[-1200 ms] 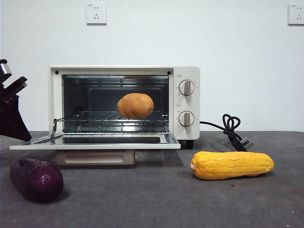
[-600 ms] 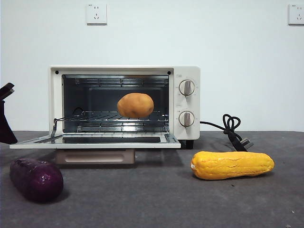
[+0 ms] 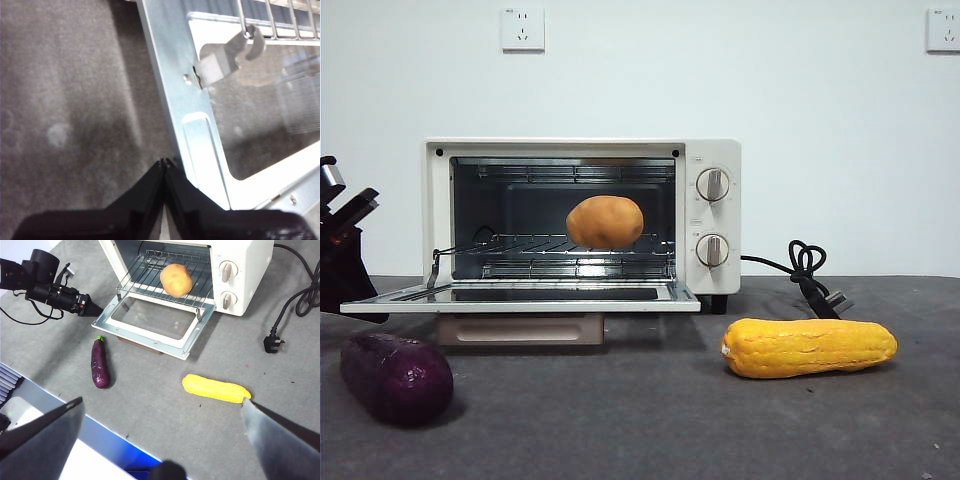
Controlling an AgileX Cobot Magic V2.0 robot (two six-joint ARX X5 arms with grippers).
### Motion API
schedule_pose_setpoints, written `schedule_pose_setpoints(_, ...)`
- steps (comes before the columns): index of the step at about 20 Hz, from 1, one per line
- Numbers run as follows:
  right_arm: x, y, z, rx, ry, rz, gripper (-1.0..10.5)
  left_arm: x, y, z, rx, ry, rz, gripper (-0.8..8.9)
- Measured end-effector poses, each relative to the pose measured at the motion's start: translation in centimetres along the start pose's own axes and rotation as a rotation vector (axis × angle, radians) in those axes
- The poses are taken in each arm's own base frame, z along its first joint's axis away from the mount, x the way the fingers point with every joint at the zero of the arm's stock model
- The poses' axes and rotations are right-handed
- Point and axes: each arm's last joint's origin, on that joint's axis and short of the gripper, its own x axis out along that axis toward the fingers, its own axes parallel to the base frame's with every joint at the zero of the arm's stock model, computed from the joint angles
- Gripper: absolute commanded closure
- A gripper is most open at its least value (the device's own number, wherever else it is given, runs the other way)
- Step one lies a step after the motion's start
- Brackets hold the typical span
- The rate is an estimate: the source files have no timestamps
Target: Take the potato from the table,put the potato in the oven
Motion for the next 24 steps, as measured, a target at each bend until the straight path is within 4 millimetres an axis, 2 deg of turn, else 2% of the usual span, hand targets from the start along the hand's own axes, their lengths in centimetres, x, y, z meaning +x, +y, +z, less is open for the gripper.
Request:
schedule_pose_setpoints(7,0.0,0.0,0.0,0.0,0.0,0.0,3.8,-0.4,0.5,0.1,-0.051,-0.046,-0.127,8.22)
schedule_pose_setpoints(14,0.0,0.0,0.0,0.007,0.0,0.0,3.8,-1.6,1.0,2.0,-0.084,-0.209,-0.288,8.22)
schedule_pose_setpoints(20,0.0,0.0,0.0,0.016,0.001,0.0,3.8,-2.7,0.3,4.8,-0.037,-0.407,-0.356,8.22)
schedule_pose_setpoints(24,0.0,0.0,0.0,0.019,0.003,-0.001,3.8,-3.4,-0.2,5.5,-0.063,-0.446,-0.387,8.22)
